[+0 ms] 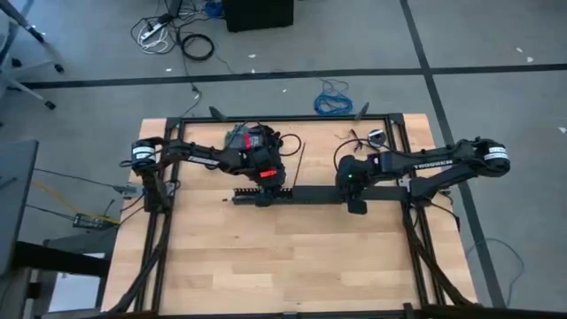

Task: Ziptie cables
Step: Close the black cable duct cover

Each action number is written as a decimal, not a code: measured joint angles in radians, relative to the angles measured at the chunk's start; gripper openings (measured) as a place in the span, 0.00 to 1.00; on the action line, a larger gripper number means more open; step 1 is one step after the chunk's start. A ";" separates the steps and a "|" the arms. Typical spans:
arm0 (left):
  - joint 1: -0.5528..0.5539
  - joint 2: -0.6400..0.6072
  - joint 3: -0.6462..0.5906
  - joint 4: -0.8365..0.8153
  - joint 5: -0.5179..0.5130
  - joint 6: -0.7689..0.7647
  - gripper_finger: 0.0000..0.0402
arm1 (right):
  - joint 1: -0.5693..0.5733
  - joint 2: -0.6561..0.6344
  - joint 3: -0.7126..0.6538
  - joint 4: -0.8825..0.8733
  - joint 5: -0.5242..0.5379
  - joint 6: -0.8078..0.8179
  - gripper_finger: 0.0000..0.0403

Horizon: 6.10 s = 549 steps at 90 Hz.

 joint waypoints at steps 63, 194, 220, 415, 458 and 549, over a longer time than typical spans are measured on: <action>-0.020 -0.009 0.004 -0.165 -0.053 -0.001 0.01 | 0.000 0.000 0.000 0.022 -0.001 0.009 0.57; -0.138 -0.452 -0.440 -0.131 -0.146 -0.240 0.00 | 0.035 0.274 0.177 0.193 -0.113 -0.004 0.57; -0.142 -0.453 -0.437 -0.134 -0.124 -0.187 0.15 | 0.027 0.312 0.215 0.181 -0.129 -0.040 0.57; -0.123 -0.295 -0.266 0.261 0.071 -0.109 0.38 | 0.134 0.313 0.150 0.256 -0.057 0.166 0.57; -0.125 -0.253 -0.266 0.319 0.085 -0.131 0.38 | 0.134 0.313 0.114 0.260 -0.057 0.177 0.57; -0.124 -0.218 -0.266 0.342 0.075 -0.134 0.38 | 0.158 0.313 0.132 0.297 -0.044 0.153 0.57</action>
